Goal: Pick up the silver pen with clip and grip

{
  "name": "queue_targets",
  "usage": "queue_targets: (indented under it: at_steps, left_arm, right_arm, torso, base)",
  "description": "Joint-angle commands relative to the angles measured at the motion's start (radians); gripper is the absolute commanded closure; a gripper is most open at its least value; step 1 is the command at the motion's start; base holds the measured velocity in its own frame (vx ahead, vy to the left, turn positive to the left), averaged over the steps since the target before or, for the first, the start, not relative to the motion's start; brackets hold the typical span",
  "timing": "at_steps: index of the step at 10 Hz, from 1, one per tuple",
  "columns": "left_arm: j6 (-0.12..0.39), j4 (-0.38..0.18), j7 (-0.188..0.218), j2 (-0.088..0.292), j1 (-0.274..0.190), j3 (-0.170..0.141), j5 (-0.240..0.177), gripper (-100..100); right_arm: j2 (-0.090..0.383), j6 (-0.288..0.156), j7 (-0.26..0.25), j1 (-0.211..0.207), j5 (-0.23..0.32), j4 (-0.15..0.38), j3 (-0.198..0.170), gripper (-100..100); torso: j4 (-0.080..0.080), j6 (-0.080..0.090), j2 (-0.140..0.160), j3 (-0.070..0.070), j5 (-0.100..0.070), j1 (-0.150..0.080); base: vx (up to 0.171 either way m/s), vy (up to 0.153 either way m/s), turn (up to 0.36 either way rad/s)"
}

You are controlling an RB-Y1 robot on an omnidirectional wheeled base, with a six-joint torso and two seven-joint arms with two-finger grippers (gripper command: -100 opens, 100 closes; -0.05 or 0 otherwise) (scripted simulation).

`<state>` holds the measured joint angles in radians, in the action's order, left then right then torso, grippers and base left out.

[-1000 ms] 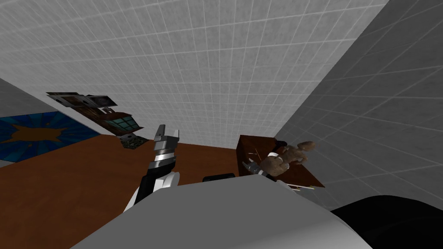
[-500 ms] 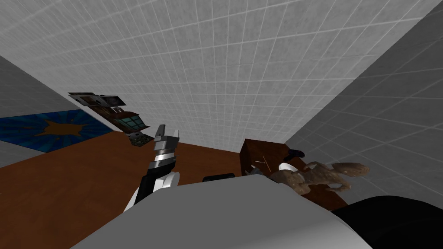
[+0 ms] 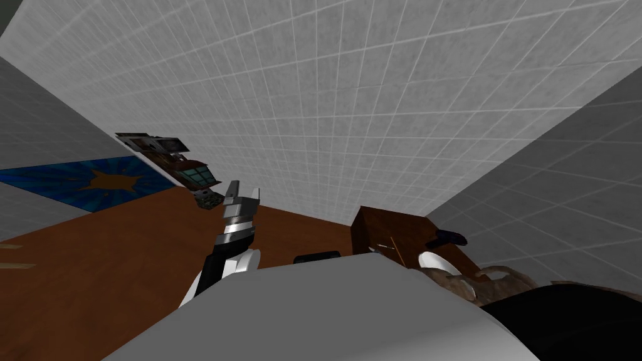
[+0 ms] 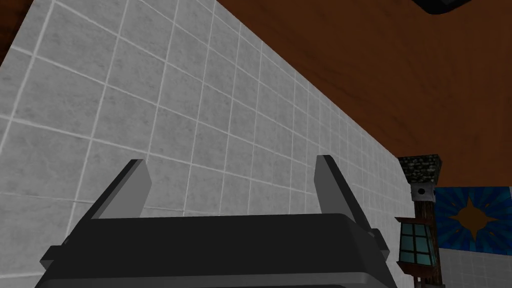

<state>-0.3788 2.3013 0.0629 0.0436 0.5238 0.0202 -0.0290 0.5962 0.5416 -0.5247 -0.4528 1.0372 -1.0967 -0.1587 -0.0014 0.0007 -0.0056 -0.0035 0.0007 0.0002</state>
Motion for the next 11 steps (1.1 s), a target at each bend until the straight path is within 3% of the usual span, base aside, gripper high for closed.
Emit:
queue_targets:
  at_steps: [1, 2, 4, 5, 6, 9, 11]
  left_arm:
    - [0.000, 0.000, 0.000, 0.000, 0.000, 0.000, 0.000, 0]
    - [0.000, 0.000, 0.000, 0.000, 0.000, 0.000, 0.000, 0]
    - [0.000, 0.000, 0.000, 0.000, 0.000, 0.000, 0.000, 0]
    - [0.000, 0.000, 0.000, 0.000, 0.000, 0.000, 0.000, 0]
    - [0.000, 0.000, 0.000, 0.000, 0.000, 0.000, 0.000, 0]
    - [0.000, 0.000, 0.000, 0.000, 0.000, 0.000, 0.000, 0]
    - [0.000, 0.000, 0.000, 0.000, 0.000, 0.000, 0.000, 0]
  right_arm:
    - [-0.008, 0.011, -0.027, 0.013, -0.001, 0.049, 0.006, -100]
    - [-0.008, 0.011, -0.027, 0.013, -0.001, 0.049, 0.006, -100]
    - [0.041, -0.010, -0.079, 0.034, 0.063, 0.122, -0.052, -100]
    - [0.041, -0.010, -0.079, 0.034, 0.063, 0.147, -0.052, -100]
    - [0.064, -0.021, -0.104, 0.043, 0.092, 0.179, -0.081, -100]
    - [0.084, -0.033, -0.127, 0.052, 0.119, 0.235, -0.109, -100]
    - [0.120, -0.055, -0.168, 0.067, 0.168, 0.301, -0.163, -100]
  torso:
    - [0.000, 0.000, 0.000, 0.000, 0.000, 0.000]
    - [0.001, 0.000, 0.003, 0.002, 0.000, 0.001]
    - [0.001, 0.000, 0.004, 0.003, 0.000, 0.000]
    - [0.000, -0.001, -0.001, 0.000, 0.000, 0.001]
    - [0.000, 0.000, -0.002, -0.001, 0.000, 0.001]
    - [0.000, 0.000, 0.000, 0.000, 0.000, -0.002]
    - [0.001, 0.000, 0.002, 0.001, 0.000, -0.001]
  base:
    - [0.056, -0.006, -0.017]
    - [0.012, 0.002, -0.012]
    - [0.111, -0.004, 0.154]
    - [0.159, -0.006, 0.068]
    - [0.164, -0.052, 0.105]
    - [0.103, -0.046, 0.073]
    - [0.106, -0.040, 0.113]
